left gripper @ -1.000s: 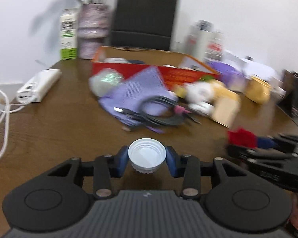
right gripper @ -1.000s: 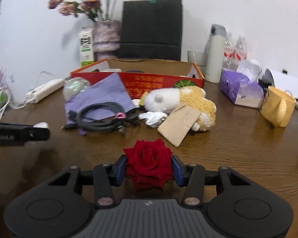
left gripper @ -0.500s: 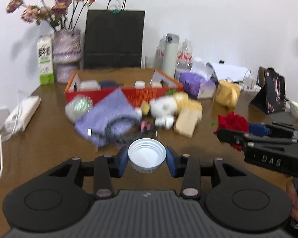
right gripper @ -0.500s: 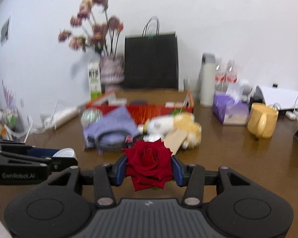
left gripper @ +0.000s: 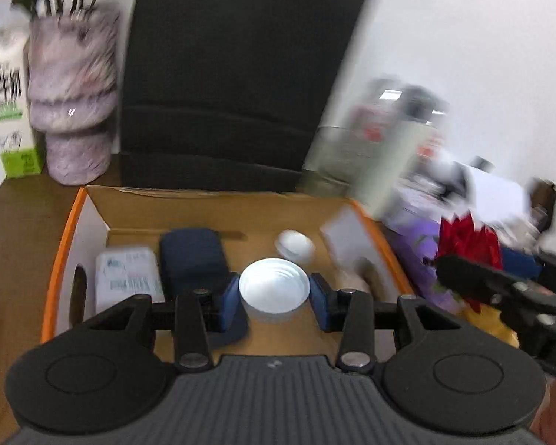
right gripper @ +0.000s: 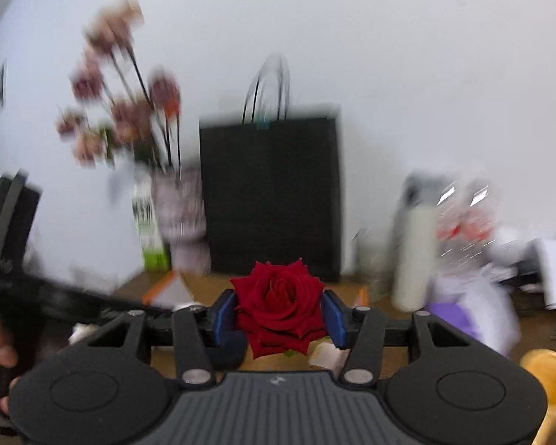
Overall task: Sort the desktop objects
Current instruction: 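Carry the lid and rose into the cardboard box and open both tools, then withdraw both tools from the box back over the desk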
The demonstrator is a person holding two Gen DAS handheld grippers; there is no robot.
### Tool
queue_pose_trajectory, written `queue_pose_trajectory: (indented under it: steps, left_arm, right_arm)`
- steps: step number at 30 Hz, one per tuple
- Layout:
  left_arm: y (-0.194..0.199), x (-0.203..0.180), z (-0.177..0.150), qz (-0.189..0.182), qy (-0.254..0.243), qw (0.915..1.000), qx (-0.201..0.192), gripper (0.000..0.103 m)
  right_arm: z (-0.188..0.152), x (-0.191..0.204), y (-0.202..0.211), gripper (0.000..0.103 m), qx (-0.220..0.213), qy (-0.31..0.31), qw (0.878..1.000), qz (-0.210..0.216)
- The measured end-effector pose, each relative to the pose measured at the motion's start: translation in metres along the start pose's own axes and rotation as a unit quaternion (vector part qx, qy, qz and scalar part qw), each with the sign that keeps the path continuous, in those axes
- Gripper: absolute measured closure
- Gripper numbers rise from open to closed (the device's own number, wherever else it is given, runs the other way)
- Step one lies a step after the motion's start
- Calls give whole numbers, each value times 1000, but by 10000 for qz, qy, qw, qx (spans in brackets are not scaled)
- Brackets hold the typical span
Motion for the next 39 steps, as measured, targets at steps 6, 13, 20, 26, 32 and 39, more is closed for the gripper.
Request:
queue_pose_trajectory:
  steps: [6, 13, 20, 26, 32, 39]
  left_arm:
    - [-84, -1, 10, 484, 7, 9979, 424, 60]
    - [-105, 5, 28, 460, 156, 9977, 467, 34]
    - [-67, 13, 35, 693, -44, 9972, 287, 23]
    - [-14, 22, 23, 1010, -199, 9946, 127, 12]
    - [33, 26, -16, 1301, -698, 9889, -170, 11]
    - [108, 33, -108, 807, -476, 9934, -668, 9]
  right_arm:
    - [6, -206, -89, 56, 1363, -988, 9851, -361]
    - [-2, -231, -123, 48, 1669, -655, 9803, -827]
    - [6, -224, -94, 29, 1600, -279, 9839, -739]
    - [0, -207, -58, 27, 1619, -12, 9853, -548]
    - [-24, -200, -11, 19, 1463, 186, 9885, -332]
    - [-71, -187, 64, 19, 1096, -279, 9935, 155]
Point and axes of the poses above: each gripper's, at about its wrist camera, not at the fingertips, and y roughly against the way its jaws point, x to its left, z to its top, the point moved 6 cm from there along -y, roughly the way its jaws point, and after that the axes turned 10 degrees about z, right-handed, at the moved point
